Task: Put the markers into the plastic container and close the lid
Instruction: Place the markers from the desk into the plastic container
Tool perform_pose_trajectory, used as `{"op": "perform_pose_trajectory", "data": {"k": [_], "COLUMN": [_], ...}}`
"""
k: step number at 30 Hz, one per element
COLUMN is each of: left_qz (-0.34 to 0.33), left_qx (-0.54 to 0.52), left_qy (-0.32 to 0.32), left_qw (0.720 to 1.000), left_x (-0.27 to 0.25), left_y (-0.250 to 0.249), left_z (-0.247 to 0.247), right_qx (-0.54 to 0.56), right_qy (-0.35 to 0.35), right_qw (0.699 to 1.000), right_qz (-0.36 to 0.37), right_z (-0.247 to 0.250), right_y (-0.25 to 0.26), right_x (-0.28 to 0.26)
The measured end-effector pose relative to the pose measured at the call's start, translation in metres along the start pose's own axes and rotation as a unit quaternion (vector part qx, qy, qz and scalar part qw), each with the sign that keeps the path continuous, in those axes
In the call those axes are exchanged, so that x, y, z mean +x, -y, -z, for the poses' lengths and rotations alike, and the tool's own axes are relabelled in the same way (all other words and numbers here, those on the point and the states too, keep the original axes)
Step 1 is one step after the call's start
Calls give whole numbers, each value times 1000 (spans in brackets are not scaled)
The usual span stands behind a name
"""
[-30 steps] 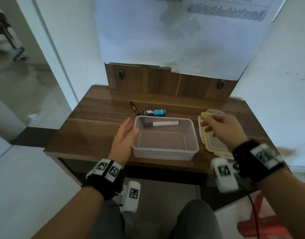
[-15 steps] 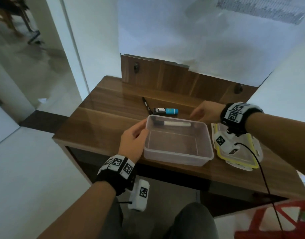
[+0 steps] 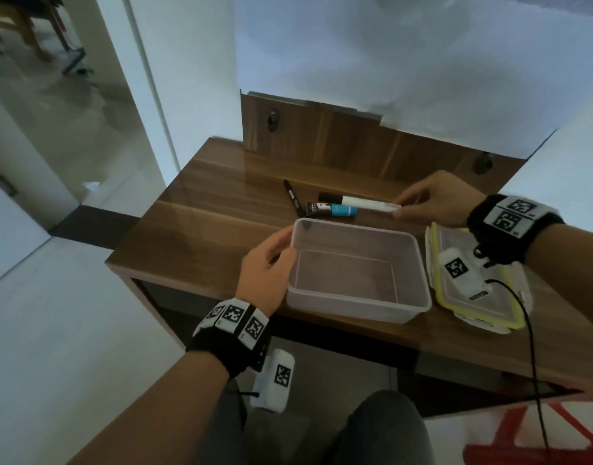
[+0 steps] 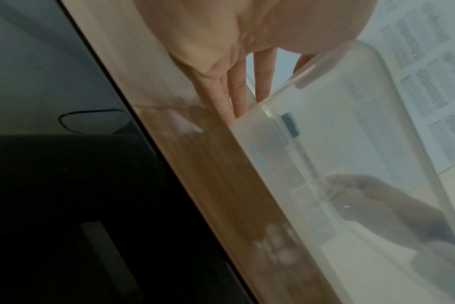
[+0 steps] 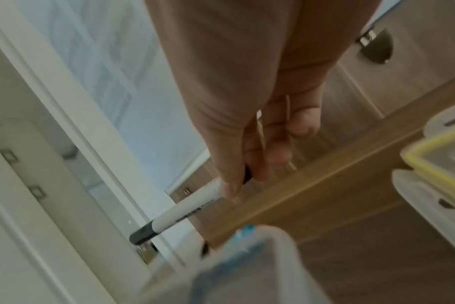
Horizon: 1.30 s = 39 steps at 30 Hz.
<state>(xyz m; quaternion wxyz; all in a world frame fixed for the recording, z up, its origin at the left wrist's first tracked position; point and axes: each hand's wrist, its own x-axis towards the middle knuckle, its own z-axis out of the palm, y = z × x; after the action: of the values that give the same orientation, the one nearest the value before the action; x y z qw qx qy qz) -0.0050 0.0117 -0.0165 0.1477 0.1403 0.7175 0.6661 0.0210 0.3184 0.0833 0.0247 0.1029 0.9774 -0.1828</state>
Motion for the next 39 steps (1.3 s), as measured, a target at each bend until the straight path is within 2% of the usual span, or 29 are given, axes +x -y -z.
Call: {"op": "perform_pose_trajectory", "data": {"k": [2, 4, 7, 10, 16, 25, 29, 33, 36, 39], "left_qz": [4, -3, -6, 8, -3, -12, -6, 3, 2, -3], "left_qx": [-4, -1, 4, 6, 17, 18, 20, 10, -3, -16], "left_qy": [11, 10, 0, 13, -1, -3, 4, 21, 19, 13], "left_qw": [1000, 1000, 1000, 1000, 1000, 1000, 1000, 1000, 1000, 1000], "left_x": [0, -2, -2, -3, -4, -3, -4, -7, -8, -9], "left_y": [-1, -2, -2, -4, -4, -3, -4, -8, -9, -9], "left_z": [1, -1, -1, 0, -1, -1, 0, 0, -1, -2], "right_qx": [56, 79, -30, -138, -183, -258, -190, -111, -161, -226], "right_qy": [-46, -55, 20, 80, 149, 158, 137, 86, 63, 77], "right_qw": [997, 995, 998, 984, 970, 953, 972, 989, 985, 971], "right_qz": [8, 20, 51, 74, 52, 14, 34, 45, 25, 5], "right_z": [17, 25, 17, 1, -29, -43, -34, 2, 28, 35], "right_y": [10, 17, 28, 36, 52, 55, 52, 57, 54, 50], "right_x": [-22, -44, -62, -67, -45, -34, -33, -20, 7, 36]}}
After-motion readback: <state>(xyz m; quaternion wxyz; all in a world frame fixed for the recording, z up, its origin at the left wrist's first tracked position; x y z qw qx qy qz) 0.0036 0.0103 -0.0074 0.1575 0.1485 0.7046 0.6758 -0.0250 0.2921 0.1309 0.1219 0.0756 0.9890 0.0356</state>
